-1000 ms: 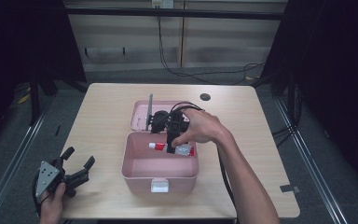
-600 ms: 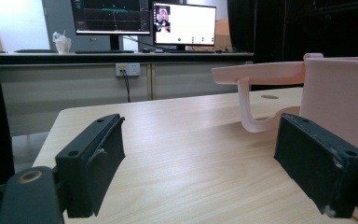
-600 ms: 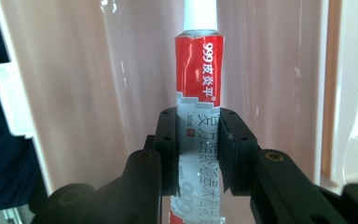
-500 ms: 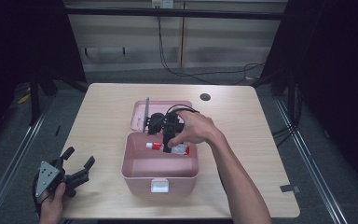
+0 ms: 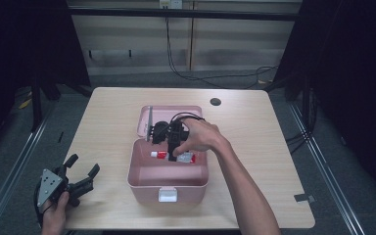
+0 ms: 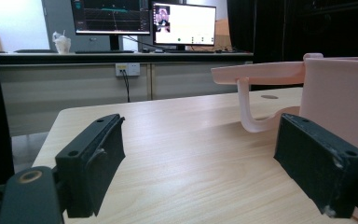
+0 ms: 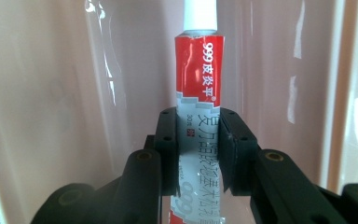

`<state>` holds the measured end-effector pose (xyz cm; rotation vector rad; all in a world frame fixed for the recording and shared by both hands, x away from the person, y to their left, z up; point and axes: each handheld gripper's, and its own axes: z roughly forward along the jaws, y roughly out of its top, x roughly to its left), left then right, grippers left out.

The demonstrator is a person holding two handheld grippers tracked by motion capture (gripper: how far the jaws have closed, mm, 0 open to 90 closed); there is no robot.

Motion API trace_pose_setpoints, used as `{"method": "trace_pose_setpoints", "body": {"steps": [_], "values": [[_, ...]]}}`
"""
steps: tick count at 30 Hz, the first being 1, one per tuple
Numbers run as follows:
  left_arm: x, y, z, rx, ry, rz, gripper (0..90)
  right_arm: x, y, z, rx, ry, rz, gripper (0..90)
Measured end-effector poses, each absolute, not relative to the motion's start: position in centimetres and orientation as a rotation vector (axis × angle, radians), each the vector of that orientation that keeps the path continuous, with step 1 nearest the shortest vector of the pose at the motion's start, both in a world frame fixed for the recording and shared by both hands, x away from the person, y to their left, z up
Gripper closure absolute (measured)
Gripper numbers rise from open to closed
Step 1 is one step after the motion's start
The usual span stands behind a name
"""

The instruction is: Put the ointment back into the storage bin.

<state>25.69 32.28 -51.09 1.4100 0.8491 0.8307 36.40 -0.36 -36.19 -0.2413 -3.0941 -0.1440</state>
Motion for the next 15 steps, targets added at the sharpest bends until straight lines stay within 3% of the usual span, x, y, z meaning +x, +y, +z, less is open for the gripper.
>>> {"method": "trace_pose_setpoints", "body": {"steps": [15], "values": [[25.7,32.3,-51.1,1.41,0.849,0.83,15.5,36.2,1.2,-38.5,-0.177,-3.118,-0.108,71.4]]}}
